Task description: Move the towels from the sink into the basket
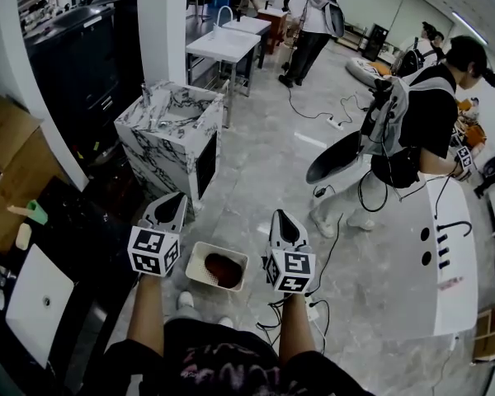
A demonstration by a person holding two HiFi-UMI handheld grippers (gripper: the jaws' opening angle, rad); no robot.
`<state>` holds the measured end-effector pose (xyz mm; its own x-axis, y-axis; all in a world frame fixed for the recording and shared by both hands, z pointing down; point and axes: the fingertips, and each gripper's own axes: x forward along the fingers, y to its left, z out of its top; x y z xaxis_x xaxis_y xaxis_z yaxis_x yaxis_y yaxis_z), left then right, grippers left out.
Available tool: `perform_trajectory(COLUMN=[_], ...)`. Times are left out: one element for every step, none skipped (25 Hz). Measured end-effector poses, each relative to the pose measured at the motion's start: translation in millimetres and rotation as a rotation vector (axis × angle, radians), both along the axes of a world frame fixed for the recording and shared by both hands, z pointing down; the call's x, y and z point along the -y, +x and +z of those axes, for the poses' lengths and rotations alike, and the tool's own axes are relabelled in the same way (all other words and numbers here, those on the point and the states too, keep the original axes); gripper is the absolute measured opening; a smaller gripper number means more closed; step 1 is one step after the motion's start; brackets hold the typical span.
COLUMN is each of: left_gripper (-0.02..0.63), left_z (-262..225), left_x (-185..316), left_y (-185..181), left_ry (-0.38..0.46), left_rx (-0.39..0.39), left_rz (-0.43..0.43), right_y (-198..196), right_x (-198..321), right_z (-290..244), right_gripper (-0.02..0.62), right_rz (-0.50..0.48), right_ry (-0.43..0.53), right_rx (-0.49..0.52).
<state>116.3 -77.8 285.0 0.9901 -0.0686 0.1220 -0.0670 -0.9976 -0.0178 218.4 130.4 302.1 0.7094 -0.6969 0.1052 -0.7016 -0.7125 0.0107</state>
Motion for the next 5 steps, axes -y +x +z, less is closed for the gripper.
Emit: perform_trajectory(left_gripper=[0.015,0.015,0.015,0.015,0.015], left_z=[0.1,-0.2,-0.6,-1.1,-1.5], left_x=[-0.2,-0.2,-0.2,-0.2,-0.2], left_y=[0.0,0.2,0.5,1.0,1.4], left_ry=[0.001,0.002,0.002,0.002,0.002], left_rx=[0.002,0.003,0.003,0.003,0.003], left_rz=[0.001,0.001,0.001,0.001,0.0], right_y=[0.1,0.3,0.6,0.8,1.0], right_x=[0.5,1.1,1.6,2.3,2.9], right_z=[-0.1,-0.6,-1.6,-3.0,-4.4], right_gripper=[0.014,0.014,0.014,0.014,0.014], right_rz=[0.0,-0.001,-0.002,-0.003,-0.005], right_ry=[0.0,0.001,0.004,0.008,0.014], right_rx=[0.001,0.002,0.004,0.008,0.012])
